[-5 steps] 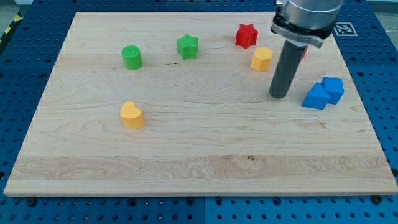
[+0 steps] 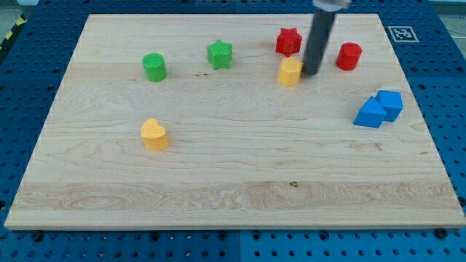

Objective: Place the yellow hexagon right to the yellow heart

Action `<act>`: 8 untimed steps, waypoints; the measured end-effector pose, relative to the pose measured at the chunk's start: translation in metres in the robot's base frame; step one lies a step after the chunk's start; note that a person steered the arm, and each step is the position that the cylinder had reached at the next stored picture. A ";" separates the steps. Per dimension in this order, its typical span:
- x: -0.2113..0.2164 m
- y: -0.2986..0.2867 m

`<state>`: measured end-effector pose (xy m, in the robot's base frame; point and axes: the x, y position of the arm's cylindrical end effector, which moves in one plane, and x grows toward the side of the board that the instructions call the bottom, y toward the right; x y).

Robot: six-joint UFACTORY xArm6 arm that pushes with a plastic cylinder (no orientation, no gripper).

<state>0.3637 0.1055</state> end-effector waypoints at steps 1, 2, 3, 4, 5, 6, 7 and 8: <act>0.046 -0.061; 0.042 -0.050; 0.002 -0.010; -0.006 -0.041; 0.023 -0.095; 0.065 -0.137; 0.060 -0.135; 0.070 -0.131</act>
<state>0.4338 -0.0252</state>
